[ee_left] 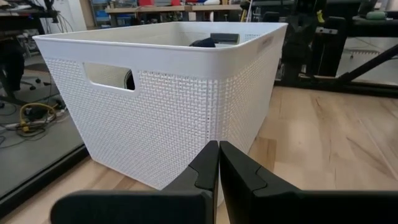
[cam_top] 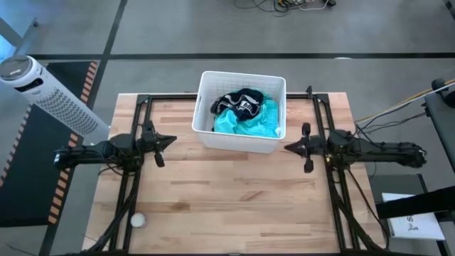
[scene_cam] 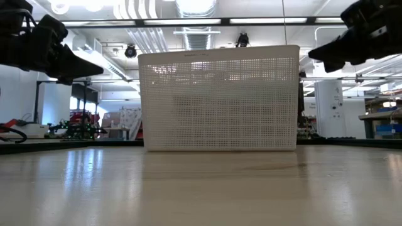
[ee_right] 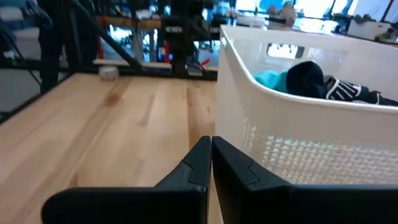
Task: Sort clothes
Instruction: Return to Home Position
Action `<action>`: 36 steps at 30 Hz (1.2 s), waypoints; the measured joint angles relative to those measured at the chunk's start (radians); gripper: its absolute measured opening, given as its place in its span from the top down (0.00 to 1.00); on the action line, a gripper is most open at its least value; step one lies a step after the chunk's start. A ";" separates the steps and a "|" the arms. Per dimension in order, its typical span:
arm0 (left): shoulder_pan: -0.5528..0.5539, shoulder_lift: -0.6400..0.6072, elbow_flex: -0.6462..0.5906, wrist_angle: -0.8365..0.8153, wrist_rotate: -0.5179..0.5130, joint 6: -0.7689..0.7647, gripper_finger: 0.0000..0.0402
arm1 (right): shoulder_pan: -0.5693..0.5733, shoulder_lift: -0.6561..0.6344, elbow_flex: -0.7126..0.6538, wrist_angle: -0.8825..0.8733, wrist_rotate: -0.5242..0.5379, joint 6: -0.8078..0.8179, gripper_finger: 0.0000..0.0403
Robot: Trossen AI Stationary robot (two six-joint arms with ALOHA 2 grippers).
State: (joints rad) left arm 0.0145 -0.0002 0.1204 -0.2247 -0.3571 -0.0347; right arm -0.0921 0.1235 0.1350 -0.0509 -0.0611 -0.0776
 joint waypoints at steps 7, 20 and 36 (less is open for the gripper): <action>0.000 0.000 -0.048 0.117 0.002 -0.005 1.00 | 0.000 -0.122 -0.051 -0.070 0.000 0.029 1.00; 0.000 0.000 -0.109 0.294 0.214 -0.027 1.00 | 0.000 -0.108 -0.089 -0.013 -0.030 0.047 1.00; 0.001 0.007 -0.111 0.273 0.157 -0.002 1.00 | 0.000 -0.108 -0.089 -0.015 -0.042 0.052 1.00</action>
State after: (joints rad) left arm 0.0151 0.0071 0.0097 0.0486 -0.1999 -0.0365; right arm -0.0925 0.0151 0.0456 -0.0658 -0.1032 -0.0257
